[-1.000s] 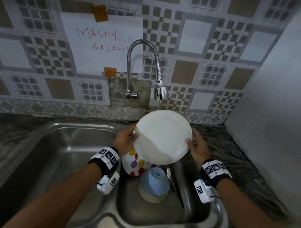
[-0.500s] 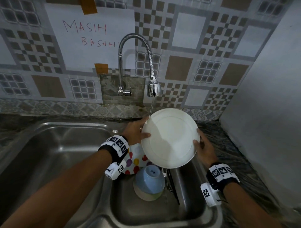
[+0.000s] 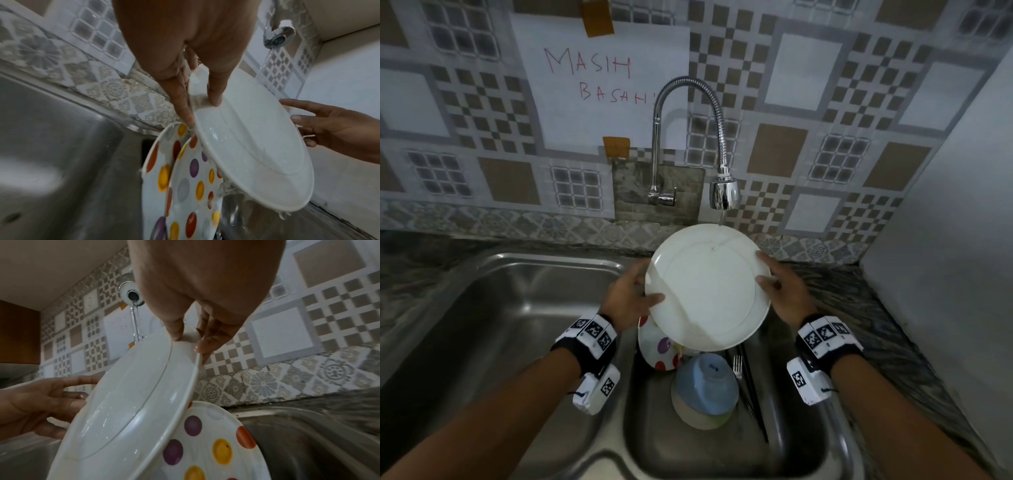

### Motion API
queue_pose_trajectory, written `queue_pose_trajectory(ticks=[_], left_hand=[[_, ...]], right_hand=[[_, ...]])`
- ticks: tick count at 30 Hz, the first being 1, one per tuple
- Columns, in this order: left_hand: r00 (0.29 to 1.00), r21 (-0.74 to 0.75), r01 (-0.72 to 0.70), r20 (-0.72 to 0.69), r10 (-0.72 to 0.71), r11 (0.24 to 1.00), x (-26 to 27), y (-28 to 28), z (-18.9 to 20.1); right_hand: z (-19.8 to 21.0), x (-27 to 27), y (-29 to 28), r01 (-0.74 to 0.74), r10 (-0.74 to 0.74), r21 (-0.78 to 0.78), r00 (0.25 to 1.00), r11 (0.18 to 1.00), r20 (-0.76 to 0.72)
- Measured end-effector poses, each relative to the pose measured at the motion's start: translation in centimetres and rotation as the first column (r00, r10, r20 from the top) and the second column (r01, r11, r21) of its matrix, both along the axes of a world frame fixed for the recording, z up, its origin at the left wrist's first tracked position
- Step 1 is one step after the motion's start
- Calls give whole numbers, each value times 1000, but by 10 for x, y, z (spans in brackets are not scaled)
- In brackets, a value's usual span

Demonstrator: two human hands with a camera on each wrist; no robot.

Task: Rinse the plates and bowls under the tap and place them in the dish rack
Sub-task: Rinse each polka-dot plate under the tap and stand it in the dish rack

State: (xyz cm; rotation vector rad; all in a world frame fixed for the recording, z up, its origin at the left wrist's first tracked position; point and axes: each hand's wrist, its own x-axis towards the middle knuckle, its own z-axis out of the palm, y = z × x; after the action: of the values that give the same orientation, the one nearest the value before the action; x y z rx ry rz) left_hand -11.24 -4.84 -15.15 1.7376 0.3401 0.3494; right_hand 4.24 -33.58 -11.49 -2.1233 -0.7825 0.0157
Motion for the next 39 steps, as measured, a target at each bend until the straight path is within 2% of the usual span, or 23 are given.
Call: queue_pose_trajectory(ticks=[5,11,16,21,24,28,31,33,36,39], left_hand=[[998,-65,-52,42,54,997,-23,19,-3],[990,-84,-118,74,124,989,-37,44,3],[977,-80,-187,88,194,979,-38,57,17],[977,-23,-202,65,203,979,-25,61,32],[986,26,-169,19,168,985,-17,65,34],[992,101,-98,-73,106,990,-12,60,32],[994,123,-64,-80,74,990,-16,45,32],[996,60,-11,-91,16,998,-23,33,33],[984,-106,156,-72,-164,982,-38,21,32],[949,-126,315,22,-315,941,-48,20,24]], right_hand=[[7,-9,31,-64,63,-54,998,996,-19],[12,-16,61,-139,138,-8,988,990,-63],[20,-24,69,-205,218,99,963,974,-161],[2,-14,58,-160,168,63,975,985,-148],[-7,-15,47,-85,91,39,975,996,-201],[-16,-19,28,-54,68,65,968,996,-242],[-19,-26,19,-40,50,62,984,997,-173],[-16,-32,14,-19,43,140,984,990,-173],[-11,-39,7,47,-40,115,998,992,-54],[-6,-47,4,53,-43,146,997,988,-72]])
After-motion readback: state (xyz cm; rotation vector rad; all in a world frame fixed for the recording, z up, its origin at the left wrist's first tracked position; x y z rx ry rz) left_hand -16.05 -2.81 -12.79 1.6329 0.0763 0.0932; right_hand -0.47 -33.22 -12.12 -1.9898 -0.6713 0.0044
